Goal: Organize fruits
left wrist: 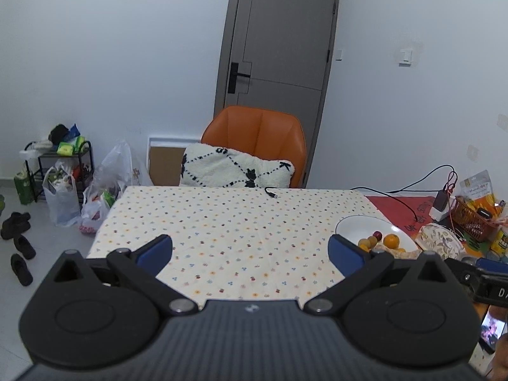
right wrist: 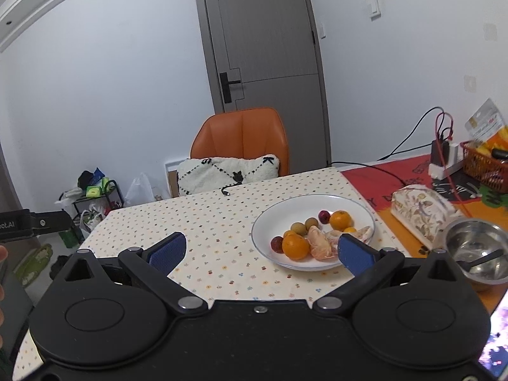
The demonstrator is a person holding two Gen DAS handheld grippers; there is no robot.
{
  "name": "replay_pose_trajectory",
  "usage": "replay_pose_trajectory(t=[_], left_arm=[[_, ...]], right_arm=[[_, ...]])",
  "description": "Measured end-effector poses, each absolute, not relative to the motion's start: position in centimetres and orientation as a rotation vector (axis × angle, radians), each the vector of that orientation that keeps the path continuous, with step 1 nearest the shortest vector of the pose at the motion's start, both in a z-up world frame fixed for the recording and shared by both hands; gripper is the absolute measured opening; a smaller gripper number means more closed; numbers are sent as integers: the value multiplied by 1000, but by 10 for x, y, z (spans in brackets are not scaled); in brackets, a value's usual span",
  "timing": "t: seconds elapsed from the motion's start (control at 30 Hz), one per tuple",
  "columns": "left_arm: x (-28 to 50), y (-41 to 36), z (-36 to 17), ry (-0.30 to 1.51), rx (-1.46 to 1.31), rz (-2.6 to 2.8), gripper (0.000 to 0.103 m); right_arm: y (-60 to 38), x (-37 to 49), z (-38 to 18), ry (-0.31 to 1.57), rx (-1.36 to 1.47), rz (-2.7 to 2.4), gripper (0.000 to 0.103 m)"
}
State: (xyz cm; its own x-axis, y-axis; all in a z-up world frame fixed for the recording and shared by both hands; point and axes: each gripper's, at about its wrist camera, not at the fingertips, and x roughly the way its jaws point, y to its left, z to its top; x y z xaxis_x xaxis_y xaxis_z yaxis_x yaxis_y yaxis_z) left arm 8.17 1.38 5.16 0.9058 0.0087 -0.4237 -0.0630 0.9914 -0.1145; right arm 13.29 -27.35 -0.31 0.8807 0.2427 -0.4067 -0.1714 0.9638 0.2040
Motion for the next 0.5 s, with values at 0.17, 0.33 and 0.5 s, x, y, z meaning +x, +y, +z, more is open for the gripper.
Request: replay_pose_trajectory(t=[0.17, 0.33, 0.5], left_arm=[[69, 13, 53, 453, -103, 49, 103], [55, 16, 48, 469, -105, 57, 103], [49, 14, 46, 473, -49, 60, 103]], right_arm=[[-275, 126, 0, 480, 142, 202, 103], [-278, 114, 0, 469, 134, 199, 103], [-279, 103, 0, 471, 132, 189, 103]])
